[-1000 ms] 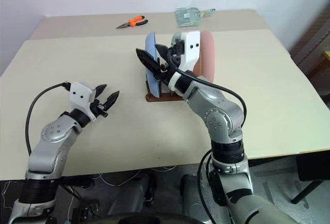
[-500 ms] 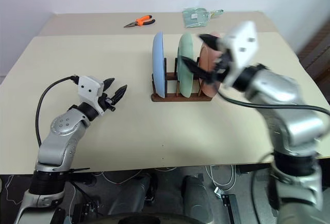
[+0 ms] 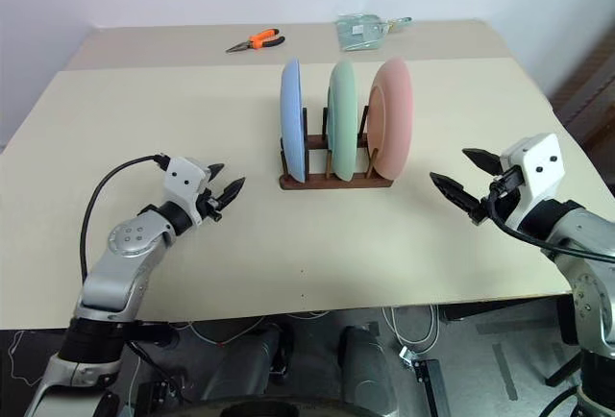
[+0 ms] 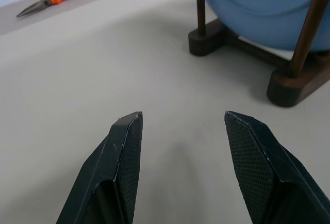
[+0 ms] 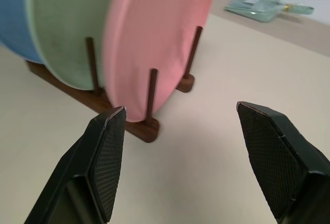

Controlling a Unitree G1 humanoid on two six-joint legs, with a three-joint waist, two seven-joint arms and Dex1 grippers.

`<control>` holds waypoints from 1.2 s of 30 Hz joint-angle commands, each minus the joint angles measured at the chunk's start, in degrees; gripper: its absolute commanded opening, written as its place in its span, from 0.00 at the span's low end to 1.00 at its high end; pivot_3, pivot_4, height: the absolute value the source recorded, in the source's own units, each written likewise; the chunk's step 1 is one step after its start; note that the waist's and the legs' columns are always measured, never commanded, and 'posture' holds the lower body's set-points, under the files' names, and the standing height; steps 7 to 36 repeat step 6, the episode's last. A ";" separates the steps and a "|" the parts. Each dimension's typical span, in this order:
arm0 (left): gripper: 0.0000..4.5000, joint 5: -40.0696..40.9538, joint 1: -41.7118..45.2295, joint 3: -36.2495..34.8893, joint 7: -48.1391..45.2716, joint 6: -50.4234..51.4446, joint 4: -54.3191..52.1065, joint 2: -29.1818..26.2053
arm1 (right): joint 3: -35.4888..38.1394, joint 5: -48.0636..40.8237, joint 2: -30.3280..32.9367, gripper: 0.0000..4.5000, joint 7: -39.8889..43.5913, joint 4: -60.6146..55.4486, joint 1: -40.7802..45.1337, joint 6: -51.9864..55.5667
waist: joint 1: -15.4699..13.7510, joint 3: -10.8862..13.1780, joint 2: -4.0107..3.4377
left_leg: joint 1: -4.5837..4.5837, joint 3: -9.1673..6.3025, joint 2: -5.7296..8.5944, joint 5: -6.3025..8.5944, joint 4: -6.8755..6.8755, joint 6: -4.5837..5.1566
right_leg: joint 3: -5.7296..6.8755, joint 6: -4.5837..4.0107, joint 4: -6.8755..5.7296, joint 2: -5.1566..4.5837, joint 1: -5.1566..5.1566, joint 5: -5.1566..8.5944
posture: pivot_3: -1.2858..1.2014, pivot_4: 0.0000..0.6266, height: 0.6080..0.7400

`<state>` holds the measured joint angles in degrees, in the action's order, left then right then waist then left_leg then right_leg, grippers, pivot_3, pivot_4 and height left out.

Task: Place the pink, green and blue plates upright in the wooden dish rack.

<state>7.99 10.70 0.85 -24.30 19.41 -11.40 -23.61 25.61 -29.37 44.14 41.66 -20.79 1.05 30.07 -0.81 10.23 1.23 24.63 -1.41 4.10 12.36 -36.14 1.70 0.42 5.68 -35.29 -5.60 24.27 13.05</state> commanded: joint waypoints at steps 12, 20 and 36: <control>0.57 -0.65 -0.69 -1.20 0.18 -0.92 -2.67 -0.80 | -3.28 3.27 -1.01 0.77 -0.63 1.11 1.32 -5.16 | -0.03 0.00 0.00 | 0.00 0.00 0.00 0.00 0.01 0.00 | 0.00 0.00 0.01 0.00 0.01 0.00 | 0.52 0.24 0.84; 0.57 -0.65 -0.69 -1.20 0.18 -0.92 -2.67 -0.80 | -3.28 3.27 -1.01 0.77 -0.63 1.11 1.32 -5.16 | -0.03 0.00 0.00 | 0.00 0.00 0.00 0.00 0.01 0.00 | 0.00 0.00 0.01 0.00 0.01 0.00 | 0.52 0.24 0.84; 0.57 -0.65 -0.69 -1.20 0.18 -0.92 -2.67 -0.80 | -3.28 3.27 -1.01 0.77 -0.63 1.11 1.32 -5.16 | -0.03 0.00 0.00 | 0.00 0.00 0.00 0.00 0.01 0.00 | 0.00 0.00 0.01 0.00 0.01 0.00 | 0.52 0.24 0.84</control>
